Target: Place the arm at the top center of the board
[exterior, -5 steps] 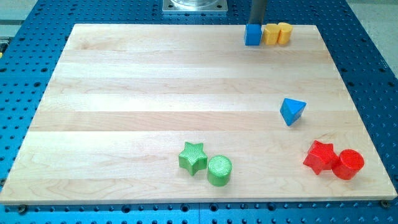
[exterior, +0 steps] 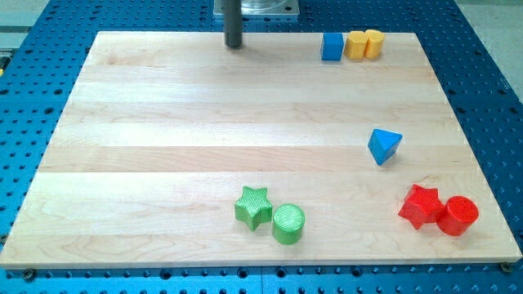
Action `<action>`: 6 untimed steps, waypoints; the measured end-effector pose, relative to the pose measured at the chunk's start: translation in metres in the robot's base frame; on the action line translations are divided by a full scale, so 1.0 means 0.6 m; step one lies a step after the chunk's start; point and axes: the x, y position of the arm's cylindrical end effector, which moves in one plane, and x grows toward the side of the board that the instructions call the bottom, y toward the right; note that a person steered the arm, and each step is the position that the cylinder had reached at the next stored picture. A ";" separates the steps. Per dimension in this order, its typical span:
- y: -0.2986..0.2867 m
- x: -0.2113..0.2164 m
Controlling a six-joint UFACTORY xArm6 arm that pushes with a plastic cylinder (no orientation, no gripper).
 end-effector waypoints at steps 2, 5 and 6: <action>-0.060 0.005; -0.074 0.005; -0.074 0.005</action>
